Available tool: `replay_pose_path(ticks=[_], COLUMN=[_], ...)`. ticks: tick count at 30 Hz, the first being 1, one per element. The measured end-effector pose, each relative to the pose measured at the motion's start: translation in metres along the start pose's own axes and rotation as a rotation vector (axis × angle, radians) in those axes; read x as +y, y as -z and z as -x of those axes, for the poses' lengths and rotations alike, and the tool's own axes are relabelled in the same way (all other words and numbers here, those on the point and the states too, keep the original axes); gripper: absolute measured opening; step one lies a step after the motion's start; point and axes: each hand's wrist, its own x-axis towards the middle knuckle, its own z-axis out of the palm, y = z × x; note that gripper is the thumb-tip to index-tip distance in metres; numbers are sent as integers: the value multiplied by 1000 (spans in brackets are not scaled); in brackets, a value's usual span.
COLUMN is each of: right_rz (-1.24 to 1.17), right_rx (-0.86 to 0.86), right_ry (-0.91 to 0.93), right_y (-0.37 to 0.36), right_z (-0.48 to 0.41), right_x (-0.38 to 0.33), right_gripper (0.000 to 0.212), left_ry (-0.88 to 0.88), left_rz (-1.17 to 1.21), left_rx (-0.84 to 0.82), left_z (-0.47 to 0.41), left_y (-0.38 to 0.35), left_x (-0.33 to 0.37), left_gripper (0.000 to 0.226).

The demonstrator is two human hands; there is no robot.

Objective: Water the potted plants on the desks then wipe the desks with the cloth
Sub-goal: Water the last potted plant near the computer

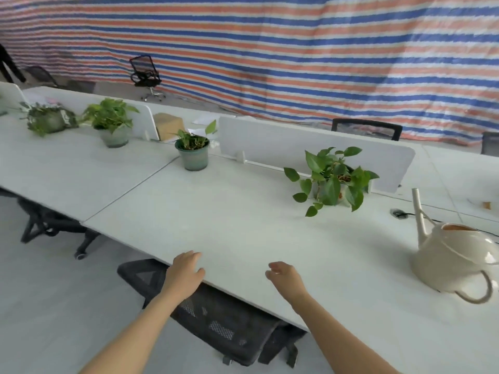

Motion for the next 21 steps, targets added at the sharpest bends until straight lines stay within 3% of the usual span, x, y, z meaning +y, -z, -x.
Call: replay_pose_path(ticks=[6,14,21], right_rz=[57,143,208], right_rx=[-56,-119,-146], right_ry=[63,103,123], right_y=[-90,-245,-334], right_z=[-31,-72,-109], right_x=[-66,-174,-238], right_gripper=[40,40,40], left_ry=[106,163,263], left_rz=[90,168,298], left_rx=[107,101,78], left_z=[-14,-53,-86], left_y=[49,127,166], left_x=[-95,-262,-369], left_gripper=[43,48,44])
